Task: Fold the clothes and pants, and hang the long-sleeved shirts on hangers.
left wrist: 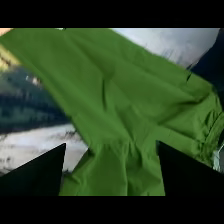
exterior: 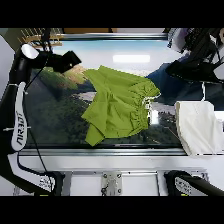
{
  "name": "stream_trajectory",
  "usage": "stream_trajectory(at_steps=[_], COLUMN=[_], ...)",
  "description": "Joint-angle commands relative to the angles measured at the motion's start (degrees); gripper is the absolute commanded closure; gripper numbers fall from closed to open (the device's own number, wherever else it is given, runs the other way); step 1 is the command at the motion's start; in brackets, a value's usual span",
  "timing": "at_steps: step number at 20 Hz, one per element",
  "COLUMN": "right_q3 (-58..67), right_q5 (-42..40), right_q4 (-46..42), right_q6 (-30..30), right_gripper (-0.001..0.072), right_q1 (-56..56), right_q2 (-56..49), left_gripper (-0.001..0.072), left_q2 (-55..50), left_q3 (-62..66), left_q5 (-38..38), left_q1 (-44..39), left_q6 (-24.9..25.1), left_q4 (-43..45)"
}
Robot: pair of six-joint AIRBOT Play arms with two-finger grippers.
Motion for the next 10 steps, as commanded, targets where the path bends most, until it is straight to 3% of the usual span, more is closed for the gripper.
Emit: stream_trajectory(at_steps=[1,5,10], right_q3=[-2.8,-7.6,-8.2], right_q5=[6.6,7.0,7.0], right_q4=[-0.3,0.0,2.1], right_q6=[-3.1,-3.1,-2.9], right_gripper=[0.0126,0.0126,0.0127], right_q1=[-0.3,-0.3,-0.3], right_q2=[6.2,12.3,13.0], left_gripper=[0.0098,0.0098,0.0098], left_q2=[10.0,17.7,14.4], left_q3=[-23.8,-51.2,-58.1], left_q5=[0.2,8.5,13.6], left_q1=[3.1,4.7,3.7], left_q6=[-0.3,-2.9,3.2], left_q4=[0.0,-4.2,-18.3])
